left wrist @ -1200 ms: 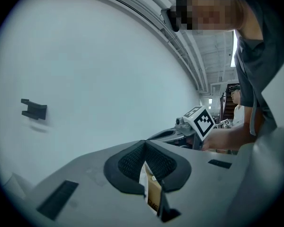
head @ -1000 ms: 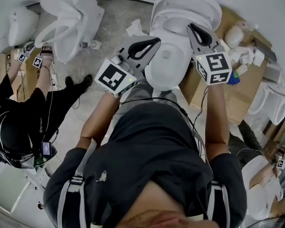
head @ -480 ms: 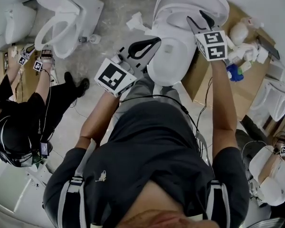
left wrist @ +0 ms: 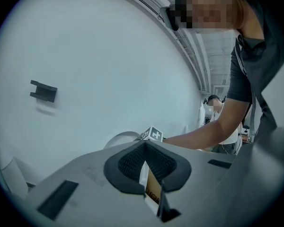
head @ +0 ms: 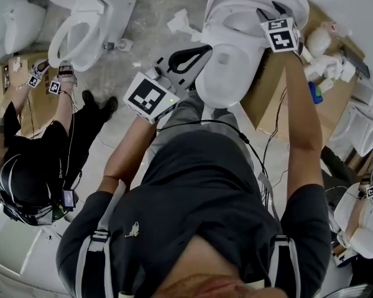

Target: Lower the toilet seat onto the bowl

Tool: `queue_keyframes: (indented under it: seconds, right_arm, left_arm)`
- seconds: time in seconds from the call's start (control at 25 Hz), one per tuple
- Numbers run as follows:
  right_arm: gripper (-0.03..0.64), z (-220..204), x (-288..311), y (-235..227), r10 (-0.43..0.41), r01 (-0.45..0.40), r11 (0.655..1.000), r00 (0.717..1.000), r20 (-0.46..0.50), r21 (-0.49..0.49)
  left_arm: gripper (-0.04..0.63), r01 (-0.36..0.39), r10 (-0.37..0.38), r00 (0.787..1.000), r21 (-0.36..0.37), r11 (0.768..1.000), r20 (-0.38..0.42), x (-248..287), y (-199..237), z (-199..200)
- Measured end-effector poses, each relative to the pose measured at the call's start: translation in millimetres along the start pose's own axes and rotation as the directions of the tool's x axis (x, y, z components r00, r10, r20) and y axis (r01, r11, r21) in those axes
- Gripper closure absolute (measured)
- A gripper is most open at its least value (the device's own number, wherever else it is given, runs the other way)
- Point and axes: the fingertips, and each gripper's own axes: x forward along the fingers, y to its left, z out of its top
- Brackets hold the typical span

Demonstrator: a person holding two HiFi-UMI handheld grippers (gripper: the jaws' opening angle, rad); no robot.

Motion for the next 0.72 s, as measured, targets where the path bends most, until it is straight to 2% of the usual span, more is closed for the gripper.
queue_keyframes:
  seconds: [0.2,0.36,0.52,0.72]
  right_arm:
    - [0.399,-4.0,12.8,-9.0,-0.002,0.001,1.000,1.000,-0.031,-0.027]
    - [0.431,-2.6,6.5,-3.7,0.038,-0.041,0.997,0.997,-0.063,-0.060]
    - [0.453,-6.7,4.7,0.7,0.093,-0.099,0.994,0.989,-0.117,-0.049]
    - [0.457,-8.1,-3.6,8.0,0.082,-0.091,0.993,0.990,-0.111,-0.072]
  left_arm:
    - [0.591,-0.002,0.002,1.000,-0.009,1.000,-0.007,-0.5,6.0,-4.2]
    - [0.591,0.009,-0.009,1.000,-0.008,1.000,-0.004,3.3,5.5,-2.8]
    - [0.591,0.024,-0.024,1.000,-0.001,1.000,0.004,11.1,-1.0,1.7]
    - [0.592,0.028,-0.028,1.000,0.002,1.000,0.011,14.1,-8.6,3.2]
